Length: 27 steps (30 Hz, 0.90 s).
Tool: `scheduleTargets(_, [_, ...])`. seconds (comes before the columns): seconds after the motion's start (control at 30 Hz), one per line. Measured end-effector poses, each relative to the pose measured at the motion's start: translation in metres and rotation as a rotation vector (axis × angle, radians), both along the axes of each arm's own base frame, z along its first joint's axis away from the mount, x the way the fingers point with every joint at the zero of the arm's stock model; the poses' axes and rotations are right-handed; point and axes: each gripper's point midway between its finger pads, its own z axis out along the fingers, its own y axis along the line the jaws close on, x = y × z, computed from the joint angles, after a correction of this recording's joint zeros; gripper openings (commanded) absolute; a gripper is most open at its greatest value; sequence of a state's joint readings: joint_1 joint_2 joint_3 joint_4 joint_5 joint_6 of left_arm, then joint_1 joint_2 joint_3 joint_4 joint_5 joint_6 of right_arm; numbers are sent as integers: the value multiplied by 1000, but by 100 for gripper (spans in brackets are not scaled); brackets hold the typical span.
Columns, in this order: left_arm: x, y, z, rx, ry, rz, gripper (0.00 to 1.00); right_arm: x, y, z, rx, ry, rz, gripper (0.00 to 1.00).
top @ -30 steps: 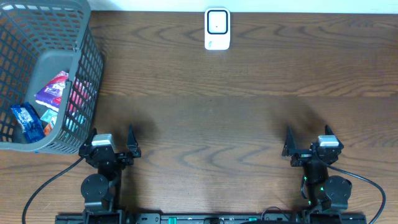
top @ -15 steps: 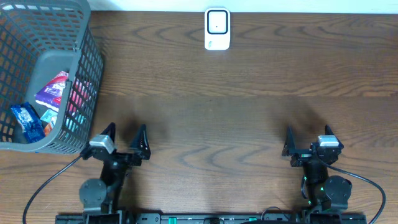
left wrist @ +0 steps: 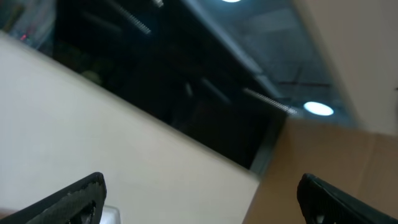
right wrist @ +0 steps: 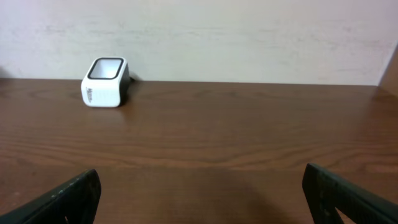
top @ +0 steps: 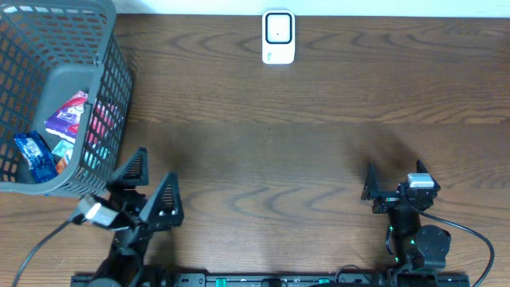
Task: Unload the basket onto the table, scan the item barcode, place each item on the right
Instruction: 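Raise the left gripper and reach into the grey basket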
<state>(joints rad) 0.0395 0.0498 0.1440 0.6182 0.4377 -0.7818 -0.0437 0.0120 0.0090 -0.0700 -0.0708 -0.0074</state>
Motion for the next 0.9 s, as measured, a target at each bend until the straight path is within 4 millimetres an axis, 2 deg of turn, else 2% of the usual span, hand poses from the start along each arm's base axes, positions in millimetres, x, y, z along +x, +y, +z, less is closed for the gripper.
scheduleTargets(0.07, [-3, -1, 25, 10, -8, 4, 98, 0, 0, 0, 0, 0, 0, 99])
scheduleTargets(0.13, [2, -4, 43, 47, 41, 5, 98, 0, 0, 0, 0, 0, 0, 99])
scheduleTargets(0.2, [16, -12, 49, 112, 156, -21, 98, 0, 0, 0, 0, 0, 0, 99])
scheduleTargets(0.3, [29, -37, 57, 224, 244, -169, 98, 0, 0, 0, 0, 1, 0, 99])
scheduleTargets(0.4, [29, -66, 66, 341, 211, -365, 98, 0, 0, 0, 0, 1, 0, 99])
scheduleTargets(0.53, [27, -86, 68, 425, 140, -547, 98, 0, 0, 0, 0, 1, 0, 99])
scheduleTargets(0.7, [30, -90, 80, 431, 106, -627, 98, 0, 0, 0, 0, 1, 0, 99])
scheduleTargets(0.83, [52, -75, 101, 408, 187, -645, 98, 0, 0, 0, 0, 1, 0, 99])
scheduleTargets(0.9, [70, -59, 111, 401, 236, -632, 98, 0, 0, 0, 0, 1, 0, 99])
